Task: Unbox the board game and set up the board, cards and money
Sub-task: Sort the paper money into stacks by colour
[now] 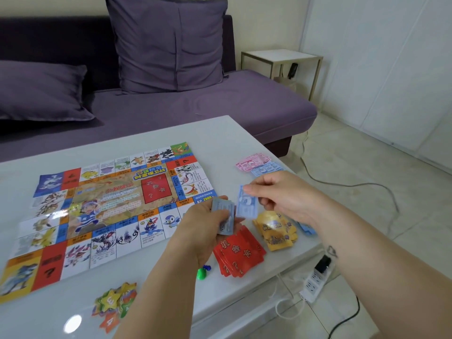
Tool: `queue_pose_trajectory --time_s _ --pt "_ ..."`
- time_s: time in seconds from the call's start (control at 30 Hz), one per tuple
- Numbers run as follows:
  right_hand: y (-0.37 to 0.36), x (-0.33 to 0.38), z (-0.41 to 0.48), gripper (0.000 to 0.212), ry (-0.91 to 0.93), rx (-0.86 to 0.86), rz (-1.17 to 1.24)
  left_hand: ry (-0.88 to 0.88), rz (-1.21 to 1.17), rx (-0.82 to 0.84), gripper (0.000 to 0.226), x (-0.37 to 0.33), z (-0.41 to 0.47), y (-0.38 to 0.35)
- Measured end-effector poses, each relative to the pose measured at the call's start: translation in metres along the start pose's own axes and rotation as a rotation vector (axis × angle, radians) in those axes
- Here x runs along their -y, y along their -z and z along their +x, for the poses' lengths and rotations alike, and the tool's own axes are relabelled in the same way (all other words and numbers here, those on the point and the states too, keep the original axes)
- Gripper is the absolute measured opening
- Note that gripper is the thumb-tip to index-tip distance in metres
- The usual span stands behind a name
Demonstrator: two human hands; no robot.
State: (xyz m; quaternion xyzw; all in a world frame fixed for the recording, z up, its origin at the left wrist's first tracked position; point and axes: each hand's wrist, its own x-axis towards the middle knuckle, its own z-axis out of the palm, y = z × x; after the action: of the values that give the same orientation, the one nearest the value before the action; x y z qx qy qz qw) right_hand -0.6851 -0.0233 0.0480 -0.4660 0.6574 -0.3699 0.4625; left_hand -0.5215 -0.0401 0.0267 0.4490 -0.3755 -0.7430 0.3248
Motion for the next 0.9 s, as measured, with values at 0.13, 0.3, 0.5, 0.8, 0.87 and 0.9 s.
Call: queue_pose_trajectory --time_s 0.13,0.3,0.5,0.8,0.87,0.9 --pt "-0.008 0.001 0.0 0.012 -0.012 0.081 -0.001 -0.059 0.158 -0.069 0.016 0.003 0.003 0.003" --pt "-0.019 0.0 0.003 0.007 0.002 0.058 -0.106 -0.107 0.24 -0.093 0.003 0.006 0.006 0.004" --pt "-0.016 -0.002 0.005 0.005 0.026 -0.064 -0.105 0.017 -0.072 -0.102 0.011 -0.001 0.002 0.001" --pt "-0.016 -0.003 0.005 0.013 0.005 0.064 -0.036 -0.072 0.062 -0.07 0.012 0.003 0.006 0.004" --pt "-0.02 -0.005 0.006 0.017 0.008 0.046 -0.052 -0.091 0.091 -0.079 0.011 0.006 0.008 0.003" --pt "-0.02 -0.006 0.007 0.016 0.004 0.046 -0.043 -0.098 0.096 -0.084 0.01 0.006 0.008 0.003"
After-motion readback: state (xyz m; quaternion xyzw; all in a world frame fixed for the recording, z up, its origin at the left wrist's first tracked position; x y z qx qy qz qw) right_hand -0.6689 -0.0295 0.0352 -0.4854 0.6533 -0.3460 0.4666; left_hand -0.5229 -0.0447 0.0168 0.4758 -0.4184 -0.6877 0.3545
